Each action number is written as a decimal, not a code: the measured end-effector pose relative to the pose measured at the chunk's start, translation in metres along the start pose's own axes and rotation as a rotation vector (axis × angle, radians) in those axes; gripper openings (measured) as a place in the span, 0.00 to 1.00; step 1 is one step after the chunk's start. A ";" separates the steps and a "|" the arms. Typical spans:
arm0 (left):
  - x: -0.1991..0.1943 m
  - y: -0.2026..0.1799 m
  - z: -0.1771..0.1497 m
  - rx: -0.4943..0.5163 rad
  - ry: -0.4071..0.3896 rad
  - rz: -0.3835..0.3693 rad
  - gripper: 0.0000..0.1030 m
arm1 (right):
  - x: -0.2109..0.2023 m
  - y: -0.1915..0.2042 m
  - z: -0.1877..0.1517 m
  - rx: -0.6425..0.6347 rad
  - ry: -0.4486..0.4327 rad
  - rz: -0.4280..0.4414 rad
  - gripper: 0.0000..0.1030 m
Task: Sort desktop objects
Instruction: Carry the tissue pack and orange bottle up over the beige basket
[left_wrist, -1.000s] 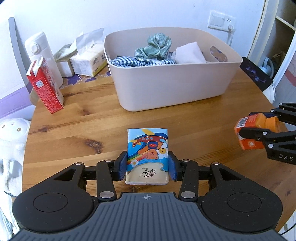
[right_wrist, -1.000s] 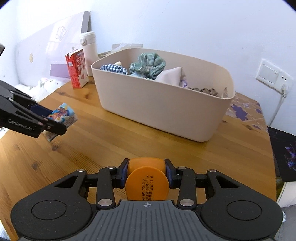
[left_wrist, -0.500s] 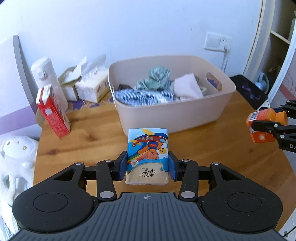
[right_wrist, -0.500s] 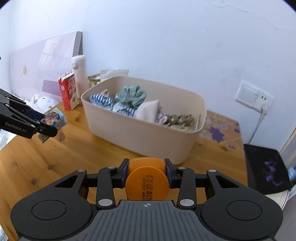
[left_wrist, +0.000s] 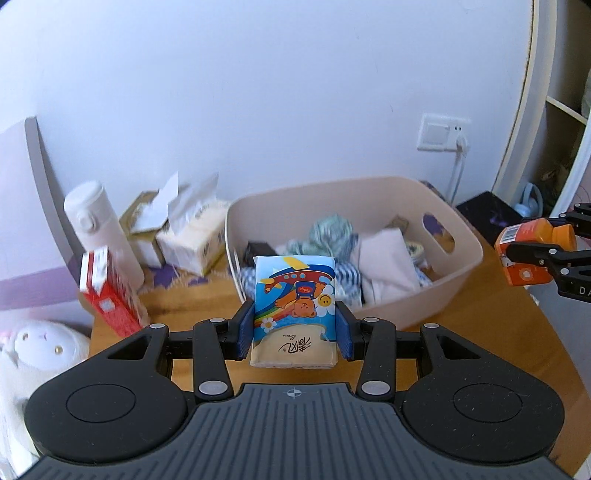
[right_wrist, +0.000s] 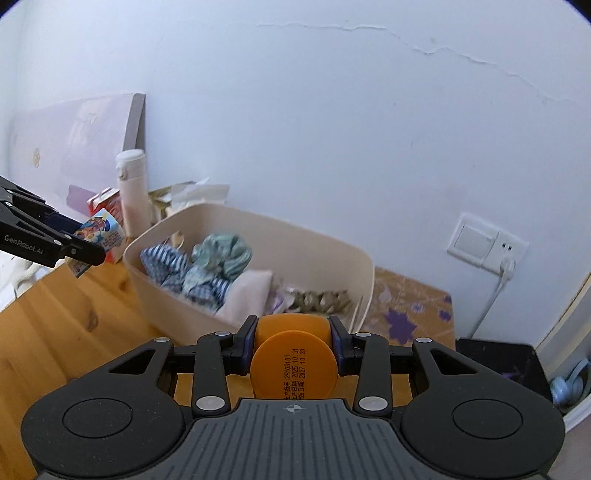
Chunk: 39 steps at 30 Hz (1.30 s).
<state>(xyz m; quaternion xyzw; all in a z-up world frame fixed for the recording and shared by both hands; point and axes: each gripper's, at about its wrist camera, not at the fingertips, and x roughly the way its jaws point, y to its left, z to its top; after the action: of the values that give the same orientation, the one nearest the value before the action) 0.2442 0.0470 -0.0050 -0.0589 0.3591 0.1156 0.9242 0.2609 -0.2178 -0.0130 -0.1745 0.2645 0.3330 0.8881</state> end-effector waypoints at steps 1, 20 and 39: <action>0.002 0.000 0.005 0.005 -0.006 0.003 0.43 | 0.002 -0.002 0.004 0.000 -0.004 -0.002 0.36; 0.078 -0.018 0.064 0.006 0.001 0.033 0.44 | 0.086 -0.030 0.048 0.009 0.010 -0.002 0.36; 0.146 -0.025 0.058 -0.007 0.186 0.003 0.56 | 0.164 -0.027 0.020 0.048 0.218 0.028 0.44</action>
<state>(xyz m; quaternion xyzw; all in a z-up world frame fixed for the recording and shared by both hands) 0.3929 0.0587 -0.0605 -0.0723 0.4433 0.1123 0.8864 0.3912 -0.1458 -0.0897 -0.1848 0.3700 0.3182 0.8531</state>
